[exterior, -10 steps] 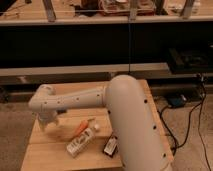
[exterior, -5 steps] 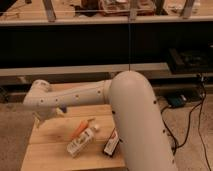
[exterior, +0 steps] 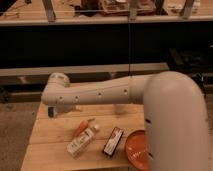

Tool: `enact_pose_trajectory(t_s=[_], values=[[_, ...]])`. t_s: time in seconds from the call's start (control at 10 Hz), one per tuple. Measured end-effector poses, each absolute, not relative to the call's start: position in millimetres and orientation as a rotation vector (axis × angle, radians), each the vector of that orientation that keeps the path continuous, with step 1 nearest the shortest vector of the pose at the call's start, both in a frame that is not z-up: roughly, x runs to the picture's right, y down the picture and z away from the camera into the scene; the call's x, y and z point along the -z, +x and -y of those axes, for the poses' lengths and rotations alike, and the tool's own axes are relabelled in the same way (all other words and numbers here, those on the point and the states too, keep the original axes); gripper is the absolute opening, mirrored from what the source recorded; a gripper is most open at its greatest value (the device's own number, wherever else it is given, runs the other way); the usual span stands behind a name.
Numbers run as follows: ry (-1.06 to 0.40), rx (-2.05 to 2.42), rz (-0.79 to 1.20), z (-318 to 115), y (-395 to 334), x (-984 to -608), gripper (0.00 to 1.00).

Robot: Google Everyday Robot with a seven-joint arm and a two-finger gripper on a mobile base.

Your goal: Place the pepper on the white sponge

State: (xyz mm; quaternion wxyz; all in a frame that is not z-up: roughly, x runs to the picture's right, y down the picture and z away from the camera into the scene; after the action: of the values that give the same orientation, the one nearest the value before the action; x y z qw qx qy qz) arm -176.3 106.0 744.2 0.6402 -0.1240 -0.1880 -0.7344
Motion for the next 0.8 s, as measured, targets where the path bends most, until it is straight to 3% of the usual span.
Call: enact_pose_trajectory(t_s=[0.3,0.8], values=[[-0.370,1.486,0.367,-114.7,-139.8,-752.2,0.75],[-0.437,1.309,0.411,-165.8,-116.2,-802.1,0.75]])
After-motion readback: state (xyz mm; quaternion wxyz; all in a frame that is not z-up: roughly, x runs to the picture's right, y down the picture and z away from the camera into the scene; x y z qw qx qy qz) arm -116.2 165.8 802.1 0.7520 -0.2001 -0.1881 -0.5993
